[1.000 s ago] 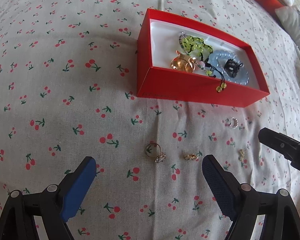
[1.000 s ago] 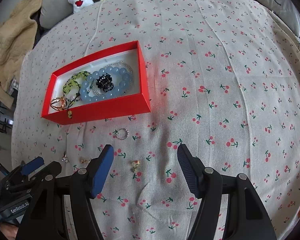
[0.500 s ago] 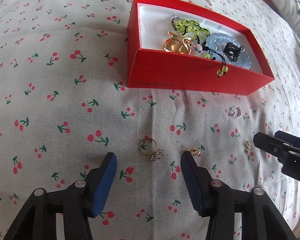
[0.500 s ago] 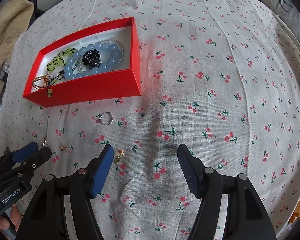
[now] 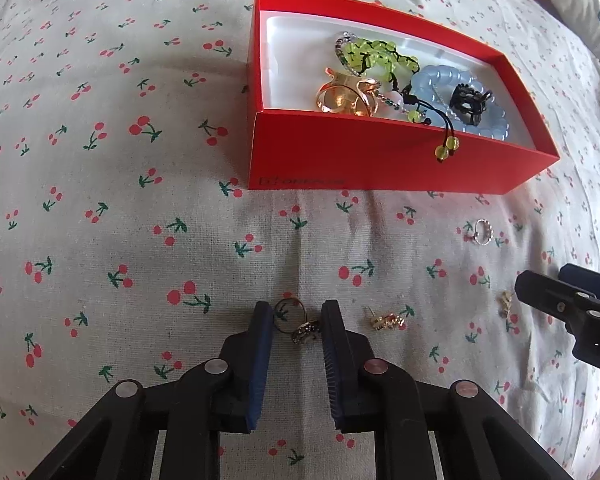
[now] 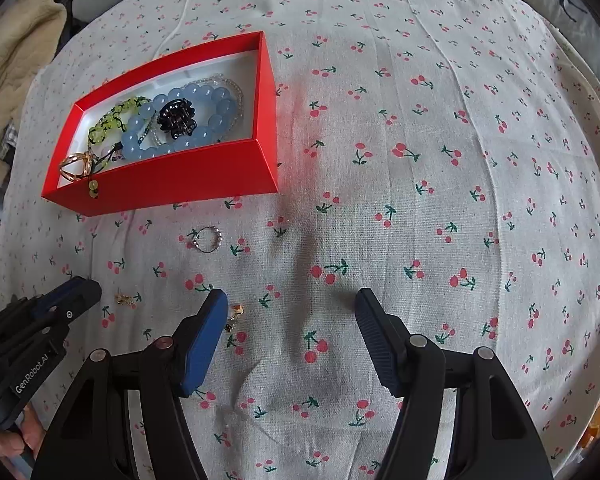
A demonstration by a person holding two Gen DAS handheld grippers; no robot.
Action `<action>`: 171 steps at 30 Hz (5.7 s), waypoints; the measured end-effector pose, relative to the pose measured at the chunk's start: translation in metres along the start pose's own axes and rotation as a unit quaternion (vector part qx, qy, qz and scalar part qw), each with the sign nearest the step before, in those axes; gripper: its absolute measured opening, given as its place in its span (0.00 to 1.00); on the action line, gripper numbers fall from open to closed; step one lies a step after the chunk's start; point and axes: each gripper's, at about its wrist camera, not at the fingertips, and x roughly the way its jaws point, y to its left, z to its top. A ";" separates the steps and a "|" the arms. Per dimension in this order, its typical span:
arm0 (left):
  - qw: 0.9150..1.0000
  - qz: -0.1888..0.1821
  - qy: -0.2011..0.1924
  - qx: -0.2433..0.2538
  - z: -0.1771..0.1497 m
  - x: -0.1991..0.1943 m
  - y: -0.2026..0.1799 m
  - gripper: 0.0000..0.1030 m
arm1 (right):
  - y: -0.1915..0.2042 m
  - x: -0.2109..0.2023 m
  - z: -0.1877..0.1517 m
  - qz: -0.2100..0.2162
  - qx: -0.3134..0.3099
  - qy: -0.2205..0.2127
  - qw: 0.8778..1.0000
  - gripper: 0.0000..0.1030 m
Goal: Organize jewelry
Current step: 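Grasp the silver stone ring with the left gripper while the right gripper grasps the silver hoop ring, then carry both silver rings into the red box and open both grippers, then move both open grippers toward the small gold earrings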
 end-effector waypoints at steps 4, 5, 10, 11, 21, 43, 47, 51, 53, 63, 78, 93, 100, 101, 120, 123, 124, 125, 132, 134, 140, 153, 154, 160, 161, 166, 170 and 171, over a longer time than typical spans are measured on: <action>1.000 -0.003 -0.004 0.001 -0.004 -0.007 0.005 0.18 | 0.000 0.001 0.001 -0.001 0.000 0.000 1.000 0.67; 1.000 -0.002 -0.005 0.002 -0.003 -0.007 0.006 0.18 | 0.001 0.002 0.002 -0.002 0.000 0.001 1.000 0.67; 1.000 0.001 -0.011 0.004 -0.007 -0.015 0.015 0.18 | 0.009 0.005 0.005 -0.004 -0.005 -0.001 1.000 0.67; 1.000 0.001 -0.012 0.004 -0.007 -0.016 0.017 0.18 | 0.013 0.006 0.006 -0.003 -0.006 -0.001 1.000 0.67; 1.000 0.002 -0.013 -0.002 -0.014 -0.023 0.036 0.18 | 0.052 0.027 0.021 0.019 -0.049 -0.012 0.999 0.67; 1.000 0.002 -0.007 0.007 -0.015 -0.021 0.031 0.18 | 0.059 0.028 0.025 -0.006 -0.062 -0.023 0.998 0.32; 1.000 0.002 -0.007 0.007 -0.015 -0.020 0.030 0.18 | 0.062 0.027 0.021 -0.011 -0.076 -0.024 0.997 0.24; 1.000 0.002 -0.007 0.007 -0.015 -0.020 0.030 0.18 | 0.065 0.027 0.021 -0.013 -0.083 -0.025 0.996 0.20; 1.000 0.002 -0.007 0.008 -0.015 -0.020 0.030 0.18 | 0.066 0.027 0.021 -0.012 -0.082 -0.025 0.996 0.20; 1.000 -0.003 -0.012 0.008 -0.015 -0.023 0.030 0.18 | 0.061 0.022 0.024 0.003 -0.072 -0.026 0.997 0.20; 0.995 -0.039 -0.085 0.021 -0.008 -0.058 0.026 0.18 | 0.042 -0.026 0.017 0.068 -0.038 -0.070 0.994 0.20; 0.980 -0.034 -0.186 0.064 0.024 -0.063 -0.004 0.18 | 0.030 -0.059 0.034 0.110 -0.025 -0.165 0.980 0.20; 0.977 -0.026 -0.201 0.065 0.041 -0.050 -0.016 0.18 | 0.031 -0.052 0.046 0.114 -0.040 -0.181 0.976 0.20; 0.977 -0.026 -0.202 0.064 0.044 -0.048 -0.016 0.18 | 0.031 -0.051 0.048 0.114 -0.042 -0.183 0.975 0.20; 0.977 -0.032 -0.204 0.048 0.059 -0.039 -0.016 0.45 | 0.016 -0.036 0.066 0.137 -0.010 -0.180 0.974 0.21; 0.978 -0.029 -0.202 0.051 0.056 -0.046 -0.018 0.54 | 0.010 -0.044 0.065 0.144 0.003 -0.186 0.972 0.27; 0.978 -0.027 -0.202 0.052 0.054 -0.049 -0.018 0.59 | 0.008 -0.047 0.064 0.147 0.006 -0.188 0.971 0.31; 0.977 -0.025 -0.203 0.052 0.053 -0.052 -0.019 0.61 | 0.006 -0.050 0.063 0.149 0.008 -0.190 0.970 0.34; 0.980 -0.023 -0.188 0.053 0.034 -0.071 -0.020 0.80 | 0.002 -0.072 0.050 0.147 0.007 -0.193 0.970 0.57; 0.982 -0.020 -0.179 0.051 0.027 -0.075 -0.018 0.82 | 0.001 -0.077 0.044 0.144 0.005 -0.191 0.971 0.60; 0.989 -0.016 -0.140 0.045 0.008 -0.075 -0.010 0.87 | 0.000 -0.085 0.024 0.112 0.001 -0.171 0.979 0.65; 0.998 -0.020 -0.067 0.005 -0.023 -0.072 0.013 0.88 | -0.003 -0.080 -0.010 0.067 0.017 -0.103 0.992 0.69; 0.998 -0.021 -0.064 0.004 -0.025 -0.072 0.014 0.88 | -0.003 -0.079 -0.011 0.065 0.019 -0.098 0.993 0.69; 0.998 -0.034 -0.047 -0.006 -0.031 -0.067 0.016 0.88 | -0.004 -0.070 -0.021 0.058 0.030 -0.074 0.995 0.69; 0.998 -0.039 -0.043 -0.009 -0.031 -0.065 0.016 0.88 | -0.004 -0.067 -0.022 0.056 0.032 -0.069 0.996 0.69; 0.998 -0.051 -0.009 -0.031 -0.033 -0.050 0.020 0.88 | -0.006 -0.050 -0.023 0.052 0.042 -0.038 0.997 0.69; 0.998 -0.048 0.005 -0.043 -0.033 -0.041 0.022 0.88 | -0.005 -0.037 -0.022 0.048 0.040 -0.019 0.998 0.69; 0.998 -0.047 0.006 -0.043 -0.033 -0.040 0.022 0.88 | -0.005 -0.034 -0.021 0.048 0.040 -0.016 0.998 0.69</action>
